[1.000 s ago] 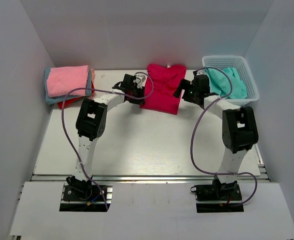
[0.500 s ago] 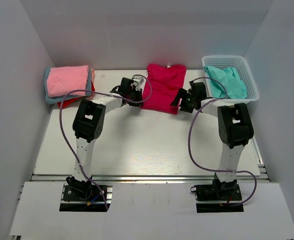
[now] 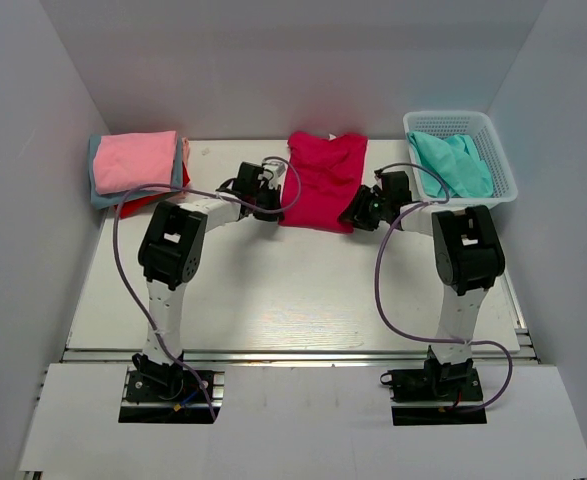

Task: Fold and stack the t-shirts
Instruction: Grab one side of the 2/3 rectangular tshirt with both arms, then fold the long partially folded tshirt into a neat square

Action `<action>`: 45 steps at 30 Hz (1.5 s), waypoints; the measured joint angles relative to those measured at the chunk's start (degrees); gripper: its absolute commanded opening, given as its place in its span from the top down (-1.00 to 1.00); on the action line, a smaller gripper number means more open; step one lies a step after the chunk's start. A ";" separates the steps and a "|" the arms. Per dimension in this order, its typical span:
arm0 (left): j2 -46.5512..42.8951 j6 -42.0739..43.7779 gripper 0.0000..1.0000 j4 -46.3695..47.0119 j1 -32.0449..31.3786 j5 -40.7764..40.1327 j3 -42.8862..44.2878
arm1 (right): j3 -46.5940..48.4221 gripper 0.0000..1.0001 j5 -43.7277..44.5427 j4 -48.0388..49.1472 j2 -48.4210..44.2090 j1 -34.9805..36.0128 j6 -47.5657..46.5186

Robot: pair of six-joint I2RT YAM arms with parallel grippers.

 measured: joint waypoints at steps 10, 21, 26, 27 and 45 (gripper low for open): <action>-6.25 -0.81 1.00 0.20 -0.07 1.49 -9.05 | -7.21 -0.02 0.74 -1.79 -6.21 0.00 -1.07; -8.26 -1.01 1.00 0.85 -0.42 3.74 -12.39 | -10.54 0.67 -2.73 0.17 -7.06 0.02 -2.23; -9.68 -0.98 1.00 0.09 -0.44 4.37 -13.90 | -10.99 1.00 -6.10 -0.28 -6.21 0.07 -2.29; -10.32 -0.98 1.00 -0.15 -0.44 4.74 -14.75 | -11.65 1.00 -7.19 -0.26 -6.58 0.07 -2.73; -54.84 -2.86 1.00 0.20 -0.79 25.97 -40.28 | -22.38 1.00 -30.23 -14.43 -42.62 0.37 -22.47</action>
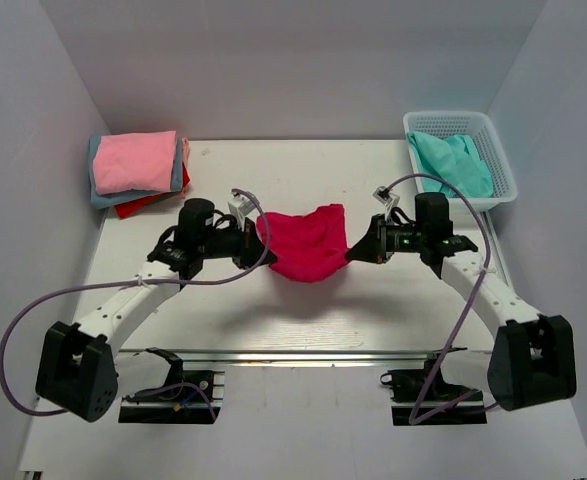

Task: Fold and stack the t-shirts
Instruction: Fold the long partially folded tshirt into a neat square

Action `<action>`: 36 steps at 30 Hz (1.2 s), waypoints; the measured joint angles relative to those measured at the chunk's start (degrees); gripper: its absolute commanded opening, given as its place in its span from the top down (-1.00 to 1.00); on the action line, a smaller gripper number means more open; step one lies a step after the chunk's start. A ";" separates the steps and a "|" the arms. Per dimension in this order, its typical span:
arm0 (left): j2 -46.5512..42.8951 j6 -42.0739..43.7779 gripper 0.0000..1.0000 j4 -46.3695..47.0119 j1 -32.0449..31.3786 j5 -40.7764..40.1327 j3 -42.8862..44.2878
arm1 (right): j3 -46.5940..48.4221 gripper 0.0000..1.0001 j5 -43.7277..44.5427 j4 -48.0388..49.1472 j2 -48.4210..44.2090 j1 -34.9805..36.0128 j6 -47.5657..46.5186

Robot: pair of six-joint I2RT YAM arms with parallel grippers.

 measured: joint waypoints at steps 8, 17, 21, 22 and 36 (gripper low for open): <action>-2.19 -2.71 1.00 0.26 0.37 -0.17 0.04 | 0.04 1.00 0.15 1.42 -5.01 -0.04 0.55; 5.95 -4.63 1.00 -3.04 0.52 -9.57 7.98 | 3.78 1.00 3.39 8.50 6.14 -0.50 6.34; 10.43 -4.68 1.00 -4.48 0.94 -14.12 13.70 | 8.17 1.00 3.74 11.56 10.71 -0.76 7.96; 11.41 -4.70 1.00 -5.27 1.05 -15.23 15.02 | 9.14 1.00 3.72 11.89 11.56 -0.83 8.13; 27.80 -5.07 1.00 -10.12 4.50 -22.23 28.00 | 22.73 1.00 2.82 13.33 27.89 -2.45 11.58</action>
